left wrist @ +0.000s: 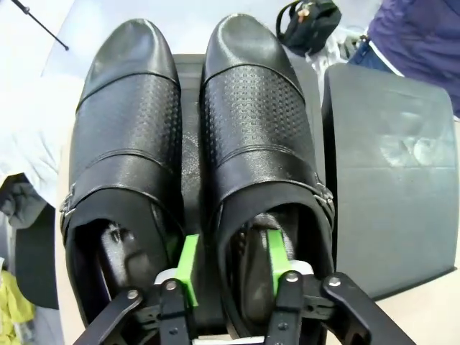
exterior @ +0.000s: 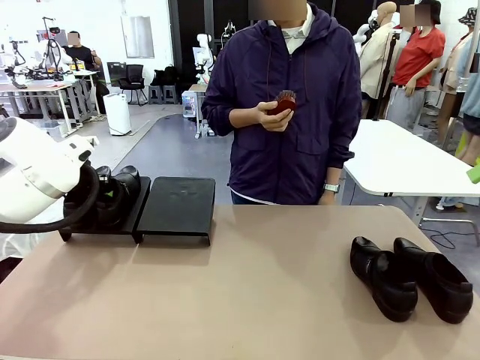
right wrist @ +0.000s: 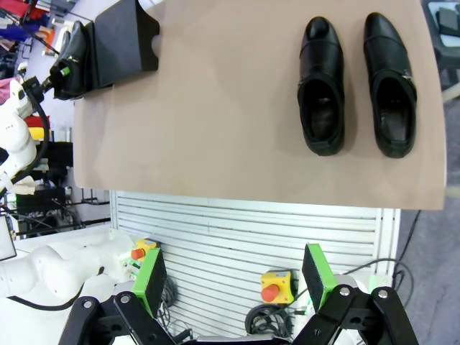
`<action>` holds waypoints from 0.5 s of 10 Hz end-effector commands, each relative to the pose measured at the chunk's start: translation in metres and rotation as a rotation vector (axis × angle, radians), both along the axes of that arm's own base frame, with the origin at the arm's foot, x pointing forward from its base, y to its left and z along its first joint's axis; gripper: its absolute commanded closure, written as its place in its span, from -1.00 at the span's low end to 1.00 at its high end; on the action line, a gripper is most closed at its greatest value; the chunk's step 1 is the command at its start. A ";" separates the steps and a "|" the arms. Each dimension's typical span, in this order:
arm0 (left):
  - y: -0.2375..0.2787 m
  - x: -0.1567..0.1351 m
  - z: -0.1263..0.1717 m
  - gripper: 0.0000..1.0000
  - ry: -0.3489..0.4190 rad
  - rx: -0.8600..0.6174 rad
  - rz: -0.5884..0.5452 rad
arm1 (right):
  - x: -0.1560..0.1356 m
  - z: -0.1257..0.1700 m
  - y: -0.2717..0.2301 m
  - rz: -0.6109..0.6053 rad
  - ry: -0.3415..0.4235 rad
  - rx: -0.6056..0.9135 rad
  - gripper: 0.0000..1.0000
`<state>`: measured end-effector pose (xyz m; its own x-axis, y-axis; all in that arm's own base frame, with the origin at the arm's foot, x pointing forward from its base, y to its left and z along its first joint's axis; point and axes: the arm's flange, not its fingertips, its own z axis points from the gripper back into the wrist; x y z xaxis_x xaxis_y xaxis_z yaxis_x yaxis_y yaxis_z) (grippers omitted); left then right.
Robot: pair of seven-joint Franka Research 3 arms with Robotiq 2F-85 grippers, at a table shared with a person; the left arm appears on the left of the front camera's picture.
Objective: Organize the shoes by placing them on the stand.
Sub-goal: Place the Shoe from the middle of the table onto the Shoes Stand.
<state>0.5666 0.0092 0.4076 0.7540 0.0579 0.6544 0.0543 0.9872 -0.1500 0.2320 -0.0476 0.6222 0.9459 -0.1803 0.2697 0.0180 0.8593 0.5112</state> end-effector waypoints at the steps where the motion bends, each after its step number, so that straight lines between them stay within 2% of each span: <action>1: 0.005 0.002 -0.002 -1.00 -0.012 -0.007 -0.026 | 0.001 0.002 -0.001 0.018 -0.006 0.013 -1.00; 3: 0.002 -0.003 0.004 -1.00 -0.002 -0.024 -0.062 | 0.001 0.002 -0.001 0.018 -0.006 0.013 -1.00; 5: -0.010 -0.016 0.029 -1.00 0.000 -0.020 -0.130 | 0.001 0.002 -0.001 0.018 -0.006 0.013 -1.00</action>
<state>0.5626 -0.0028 0.4248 0.7603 0.0175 0.6493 0.1237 0.9775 -0.1711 0.2321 -0.0477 0.6221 0.9460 -0.1803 0.2695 0.0181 0.8593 0.5112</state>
